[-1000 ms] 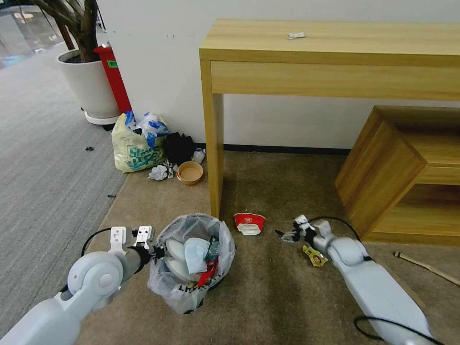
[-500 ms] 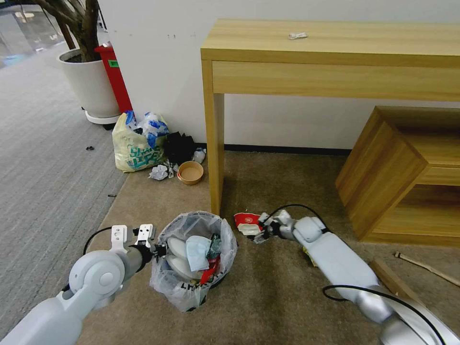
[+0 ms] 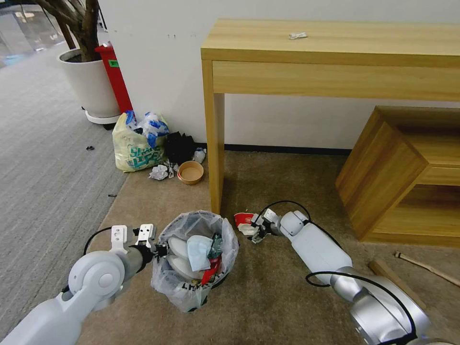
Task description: Pick up the trash bin and place the garbage on the floor into it.
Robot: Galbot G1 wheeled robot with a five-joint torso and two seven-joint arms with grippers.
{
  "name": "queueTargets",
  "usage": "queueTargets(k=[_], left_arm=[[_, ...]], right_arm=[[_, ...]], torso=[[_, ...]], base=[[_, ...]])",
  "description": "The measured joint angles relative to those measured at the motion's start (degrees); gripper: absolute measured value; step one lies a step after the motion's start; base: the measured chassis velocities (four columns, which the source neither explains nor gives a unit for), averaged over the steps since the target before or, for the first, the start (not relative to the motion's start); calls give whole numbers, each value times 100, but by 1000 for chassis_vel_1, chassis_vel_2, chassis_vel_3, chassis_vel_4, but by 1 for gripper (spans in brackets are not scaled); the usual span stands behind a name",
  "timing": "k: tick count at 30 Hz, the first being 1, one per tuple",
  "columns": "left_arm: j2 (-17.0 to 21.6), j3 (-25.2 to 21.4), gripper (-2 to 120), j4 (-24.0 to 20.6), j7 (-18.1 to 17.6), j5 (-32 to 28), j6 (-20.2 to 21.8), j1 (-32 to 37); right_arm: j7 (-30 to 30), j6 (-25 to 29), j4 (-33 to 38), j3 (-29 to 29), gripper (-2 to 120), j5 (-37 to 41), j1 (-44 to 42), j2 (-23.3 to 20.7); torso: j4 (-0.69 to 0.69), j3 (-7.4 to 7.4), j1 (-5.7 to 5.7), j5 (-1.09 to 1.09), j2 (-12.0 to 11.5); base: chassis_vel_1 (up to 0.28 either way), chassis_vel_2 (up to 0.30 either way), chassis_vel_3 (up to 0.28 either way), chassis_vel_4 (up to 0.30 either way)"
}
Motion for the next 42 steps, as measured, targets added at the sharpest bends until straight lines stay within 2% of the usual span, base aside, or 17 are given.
queueTargets(k=[2,5,6,8,10,14,15,16,18,22,23,25,31,34,36,37,42], left_arm=[[-1,0,0,-3,-2,11,0,12],[-4,-1,0,-10,-4,25,0,23],[-4,-1,0,-10,-4,25,0,23],[-10,2,0,-10,-4,26,0,4],[-12,6,0,-11,-4,27,0,1],[-35,13,0,-15,-4,62,0,44],[-35,13,0,-15,-4,62,0,44],[-37,13,0,-24,-3,76,0,71],[-36,13,0,-34,0,79,0,78],[-15,9,0,-43,14,79,0,51],[-15,9,0,-43,14,79,0,51],[-2,8,0,-60,22,79,0,51],[33,10,0,-99,24,74,0,50],[70,13,0,-130,26,67,0,45],[126,21,0,-141,25,85,0,44],[126,21,0,-141,25,85,0,44],[220,26,0,-187,-4,93,0,61]], right_arm=[[37,-1,-56,25,88,1,16,22],[220,69,-261,117,73,20,63,105],[220,69,-261,117,73,20,63,105],[284,103,-429,230,61,-70,117,185],[324,117,-484,296,56,-144,133,226],[374,88,-482,367,41,-175,116,258],[374,88,-482,367,41,-175,116,258],[401,86,-486,398,33,-187,97,278],[426,85,-500,442,30,-215,88,297],[487,86,-496,524,10,-236,34,313],[487,86,-496,524,10,-236,34,313],[566,88,-468,575,1,-236,-19,308],[751,92,-280,770,0,-118,-202,227],[821,31,63,878,0,228,-393,89],[923,-103,573,942,0,859,-626,-89],[923,-103,573,942,0,859,-626,-89],[958,-110,1665,1138,0,1493,-1002,-466]], torso=[[0,0,0,0,0],[0,0,0,0,0],[0,0,0,0,0],[0,0,0,0,0],[0,0,0,0,0],[0,0,0,0,0],[0,0,0,0,0],[0,0,0,0,0],[1,0,0,0,0],[0,0,0,0,0],[0,0,0,0,0],[1,-1,-1,0,0],[2,0,0,1,0],[0,0,0,0,0],[-1,0,0,1,0],[-1,0,0,1,0],[1,0,0,2,0]], base=[[0,0,0,0],[0,0,0,0],[0,0,0,0],[0,0,0,0],[0,0,0,0],[0,0,0,0],[0,0,0,0],[0,0,0,0],[0,0,0,0],[0,0,0,0],[0,0,0,0],[0,0,0,0],[0,0,0,0],[0,0,0,0],[0,0,0,0],[0,0,0,0],[0,0,0,0]])
